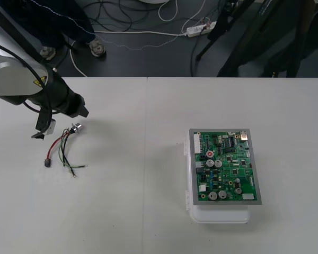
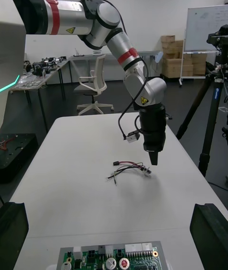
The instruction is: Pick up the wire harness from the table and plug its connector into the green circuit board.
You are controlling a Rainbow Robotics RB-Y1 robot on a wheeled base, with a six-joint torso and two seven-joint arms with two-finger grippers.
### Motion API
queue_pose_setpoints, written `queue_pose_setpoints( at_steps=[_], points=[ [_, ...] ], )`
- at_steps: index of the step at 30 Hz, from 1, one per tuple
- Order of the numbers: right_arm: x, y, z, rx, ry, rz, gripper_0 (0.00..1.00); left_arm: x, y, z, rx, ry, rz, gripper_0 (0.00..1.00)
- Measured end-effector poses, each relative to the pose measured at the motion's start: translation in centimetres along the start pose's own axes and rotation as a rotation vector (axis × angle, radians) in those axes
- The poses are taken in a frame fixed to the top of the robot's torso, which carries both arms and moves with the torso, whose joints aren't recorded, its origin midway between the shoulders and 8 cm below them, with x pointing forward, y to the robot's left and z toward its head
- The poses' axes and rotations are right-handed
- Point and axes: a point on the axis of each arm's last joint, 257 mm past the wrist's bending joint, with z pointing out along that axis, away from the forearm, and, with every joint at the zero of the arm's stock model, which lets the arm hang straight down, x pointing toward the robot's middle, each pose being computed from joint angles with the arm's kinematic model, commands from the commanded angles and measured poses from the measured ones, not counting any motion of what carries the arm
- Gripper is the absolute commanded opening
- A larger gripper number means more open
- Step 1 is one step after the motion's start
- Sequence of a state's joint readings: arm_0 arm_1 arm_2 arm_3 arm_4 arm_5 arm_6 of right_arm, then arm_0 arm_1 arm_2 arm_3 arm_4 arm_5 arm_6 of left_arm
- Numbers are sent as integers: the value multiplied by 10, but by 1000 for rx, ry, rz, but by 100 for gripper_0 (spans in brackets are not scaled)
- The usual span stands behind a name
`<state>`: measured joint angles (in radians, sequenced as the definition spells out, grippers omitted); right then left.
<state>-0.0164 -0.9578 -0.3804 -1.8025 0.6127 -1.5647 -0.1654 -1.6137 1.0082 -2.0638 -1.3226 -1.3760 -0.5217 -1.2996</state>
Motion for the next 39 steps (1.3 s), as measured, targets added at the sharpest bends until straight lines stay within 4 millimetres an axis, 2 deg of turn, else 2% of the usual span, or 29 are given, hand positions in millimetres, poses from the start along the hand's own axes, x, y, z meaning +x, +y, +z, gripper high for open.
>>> queue_pose_setpoints(
  at_steps=[10, 17, 24, 39],
  points=[
    [0, 0, 0, 1, 0, 1, 100, -5, -3, 12, 35, -26, 43, 87],
    [0, 0, 0, 2, 0, 1, 100, -4, -16, 17, 70, -27, 45, 87],
    [0, 0, 0, 2, 0, 1, 100, -4, -19, 25, 69, -5, 34, 87],
    [1, -1, -1, 2, 0, 2, 100, -27, -19, 58, 63, -6, 12, 87]
  ],
)
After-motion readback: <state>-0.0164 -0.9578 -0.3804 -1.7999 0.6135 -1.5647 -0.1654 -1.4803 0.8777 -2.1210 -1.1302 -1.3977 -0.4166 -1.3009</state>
